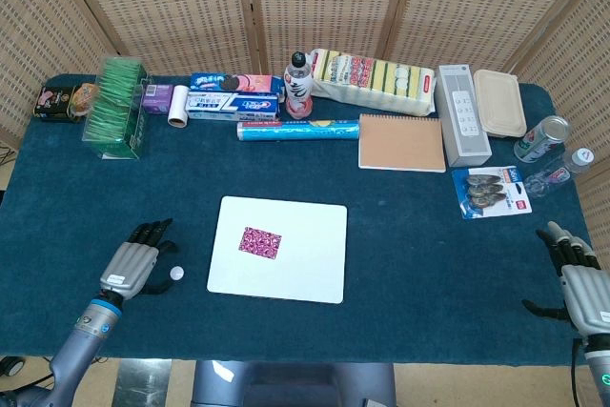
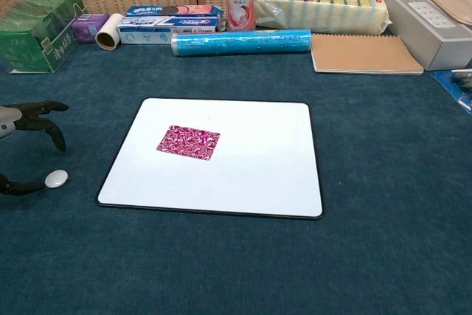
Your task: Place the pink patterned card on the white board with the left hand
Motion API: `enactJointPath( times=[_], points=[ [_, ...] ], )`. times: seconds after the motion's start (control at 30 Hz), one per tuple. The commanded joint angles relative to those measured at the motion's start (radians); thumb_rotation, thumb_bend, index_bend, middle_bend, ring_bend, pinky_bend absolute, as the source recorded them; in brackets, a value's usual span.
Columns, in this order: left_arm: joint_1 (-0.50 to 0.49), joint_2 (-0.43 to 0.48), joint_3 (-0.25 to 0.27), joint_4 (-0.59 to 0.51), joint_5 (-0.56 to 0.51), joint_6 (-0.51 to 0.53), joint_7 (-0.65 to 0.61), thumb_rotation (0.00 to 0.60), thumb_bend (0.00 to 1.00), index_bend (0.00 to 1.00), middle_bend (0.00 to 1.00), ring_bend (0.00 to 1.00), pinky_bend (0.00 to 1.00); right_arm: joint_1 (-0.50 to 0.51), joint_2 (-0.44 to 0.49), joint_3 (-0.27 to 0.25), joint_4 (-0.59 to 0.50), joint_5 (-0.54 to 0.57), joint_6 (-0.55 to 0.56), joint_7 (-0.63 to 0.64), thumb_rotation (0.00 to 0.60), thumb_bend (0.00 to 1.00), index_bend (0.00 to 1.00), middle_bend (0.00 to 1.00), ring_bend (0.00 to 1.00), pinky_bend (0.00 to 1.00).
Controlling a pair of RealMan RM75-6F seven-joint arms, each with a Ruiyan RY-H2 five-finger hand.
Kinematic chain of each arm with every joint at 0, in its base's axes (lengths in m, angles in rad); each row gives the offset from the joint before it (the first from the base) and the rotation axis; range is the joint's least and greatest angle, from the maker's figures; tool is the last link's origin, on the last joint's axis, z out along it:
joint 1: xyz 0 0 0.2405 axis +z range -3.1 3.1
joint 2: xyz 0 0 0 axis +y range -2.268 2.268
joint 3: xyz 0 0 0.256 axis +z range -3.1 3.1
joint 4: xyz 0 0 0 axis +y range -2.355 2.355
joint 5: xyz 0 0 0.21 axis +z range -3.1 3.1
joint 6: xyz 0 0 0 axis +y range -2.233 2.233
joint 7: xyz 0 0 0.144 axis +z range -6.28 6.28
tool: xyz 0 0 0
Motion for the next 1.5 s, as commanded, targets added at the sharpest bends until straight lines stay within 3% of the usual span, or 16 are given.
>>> enactJointPath(
  times=[0.03,1.1,1.5],
  points=[
    [0.008,-0.006,-0.007,-0.005,-0.006,0.001,0.016,0.600,0.22,0.36,0.00,0.00,0.05,0.000,0.001,0.001,0.001,0.001,-0.001,0.003,0.600,0.00,0.03,0.00,0.00,0.00],
    [0.029,-0.046,-0.040,0.009,0.010,-0.019,0.069,0.600,0.25,0.50,0.00,0.00,0.05,0.001,0.002,0.000,-0.001,0.001,-0.005,0.004,0.600,0.00,0.03,0.00,0.00,0.00],
    [0.024,-0.030,-0.061,-0.031,0.013,-0.020,0.077,0.600,0.25,0.50,0.00,0.00,0.05,0.001,0.003,0.001,-0.001,0.002,-0.005,0.006,0.600,0.00,0.03,0.00,0.00,0.00]
  ],
)
